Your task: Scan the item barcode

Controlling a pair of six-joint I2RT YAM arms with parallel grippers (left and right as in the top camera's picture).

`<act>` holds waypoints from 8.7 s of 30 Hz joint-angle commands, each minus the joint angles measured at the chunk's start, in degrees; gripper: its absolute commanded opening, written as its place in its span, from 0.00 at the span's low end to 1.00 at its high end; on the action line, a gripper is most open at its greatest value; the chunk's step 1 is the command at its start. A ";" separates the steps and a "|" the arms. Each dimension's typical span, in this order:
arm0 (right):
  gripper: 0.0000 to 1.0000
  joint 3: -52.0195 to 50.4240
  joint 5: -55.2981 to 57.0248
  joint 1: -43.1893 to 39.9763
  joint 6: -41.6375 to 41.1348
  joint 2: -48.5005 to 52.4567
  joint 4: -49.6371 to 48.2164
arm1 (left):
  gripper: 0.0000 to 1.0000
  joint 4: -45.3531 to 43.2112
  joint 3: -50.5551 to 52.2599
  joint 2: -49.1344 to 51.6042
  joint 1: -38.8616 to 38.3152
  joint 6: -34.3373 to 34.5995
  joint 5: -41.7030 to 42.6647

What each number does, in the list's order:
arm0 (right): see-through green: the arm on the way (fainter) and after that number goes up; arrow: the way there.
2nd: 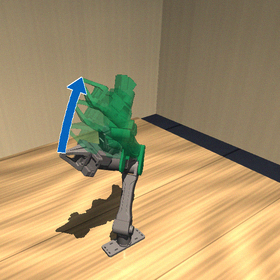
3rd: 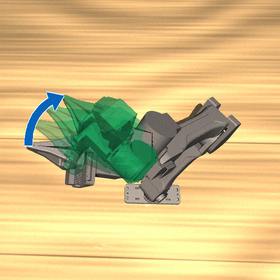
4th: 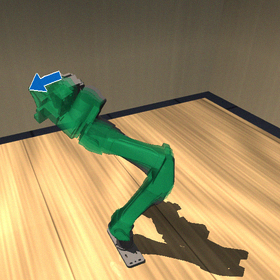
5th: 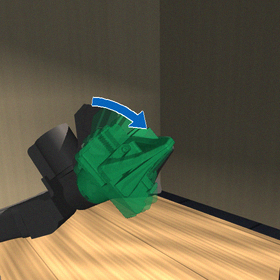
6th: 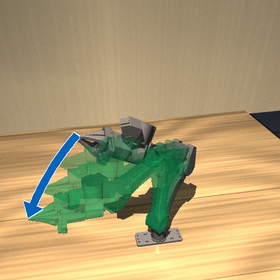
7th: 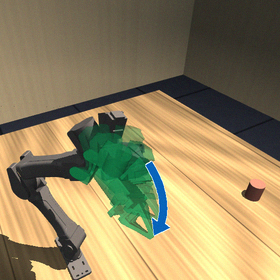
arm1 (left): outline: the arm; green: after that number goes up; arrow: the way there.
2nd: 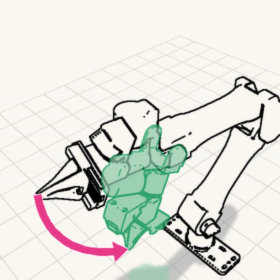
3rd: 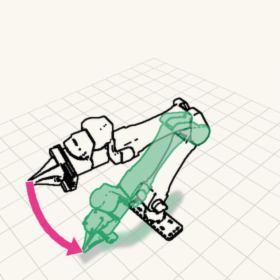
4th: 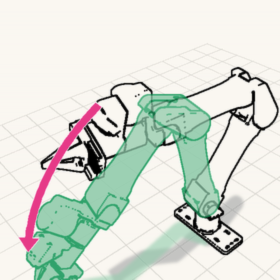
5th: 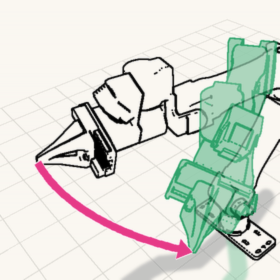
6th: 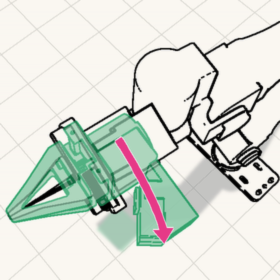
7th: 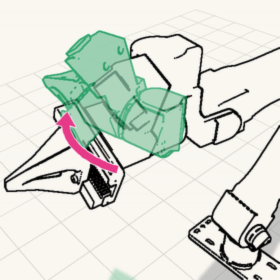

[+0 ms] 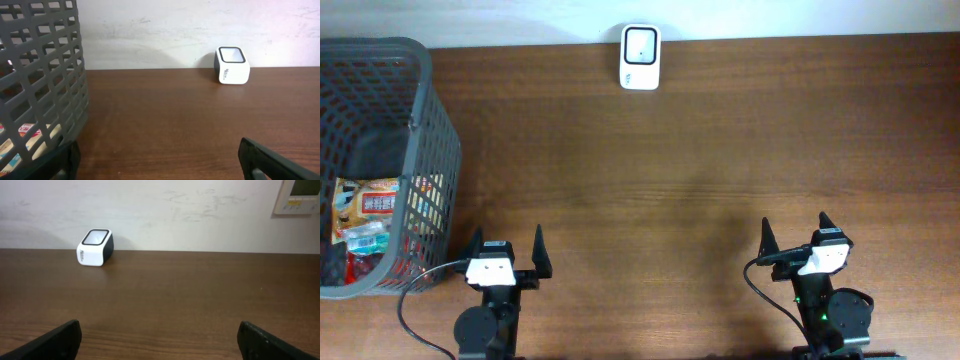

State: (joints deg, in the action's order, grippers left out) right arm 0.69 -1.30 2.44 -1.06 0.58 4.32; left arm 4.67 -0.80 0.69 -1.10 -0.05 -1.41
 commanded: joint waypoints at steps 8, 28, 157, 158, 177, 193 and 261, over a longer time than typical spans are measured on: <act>0.98 -0.37 0.31 -0.26 -0.04 -0.28 0.24 | 0.99 -3.19 0.26 -0.35 -0.22 -0.31 3.67; 0.98 -0.37 0.31 -0.26 -0.04 -0.26 0.24 | 0.99 23.43 -82.53 60.19 3.32 -6.23 26.69; 0.98 -0.37 0.31 -0.26 -0.04 -0.28 0.24 | 0.90 54.51 -94.86 118.49 38.27 30.88 -15.34; 0.98 -0.37 0.31 -0.26 -0.04 -0.28 0.24 | 0.86 54.10 -94.86 119.21 38.56 30.88 -15.34; 0.98 -0.37 0.31 -0.26 -0.04 -0.28 0.24 | 0.00 81.37 -152.30 109.72 8.79 17.79 24.35; 0.98 -0.37 0.31 -0.26 -0.04 -0.26 0.24 | 0.00 78.68 -151.05 154.11 -35.39 28.74 -13.94; 0.98 -0.37 0.31 -0.26 -0.04 -0.26 0.24 | 0.00 87.52 -179.12 167.23 -39.43 19.71 0.09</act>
State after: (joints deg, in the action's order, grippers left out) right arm 0.73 -1.30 2.44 -1.06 0.64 4.34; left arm 92.31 -178.30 168.99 -40.73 20.51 -4.05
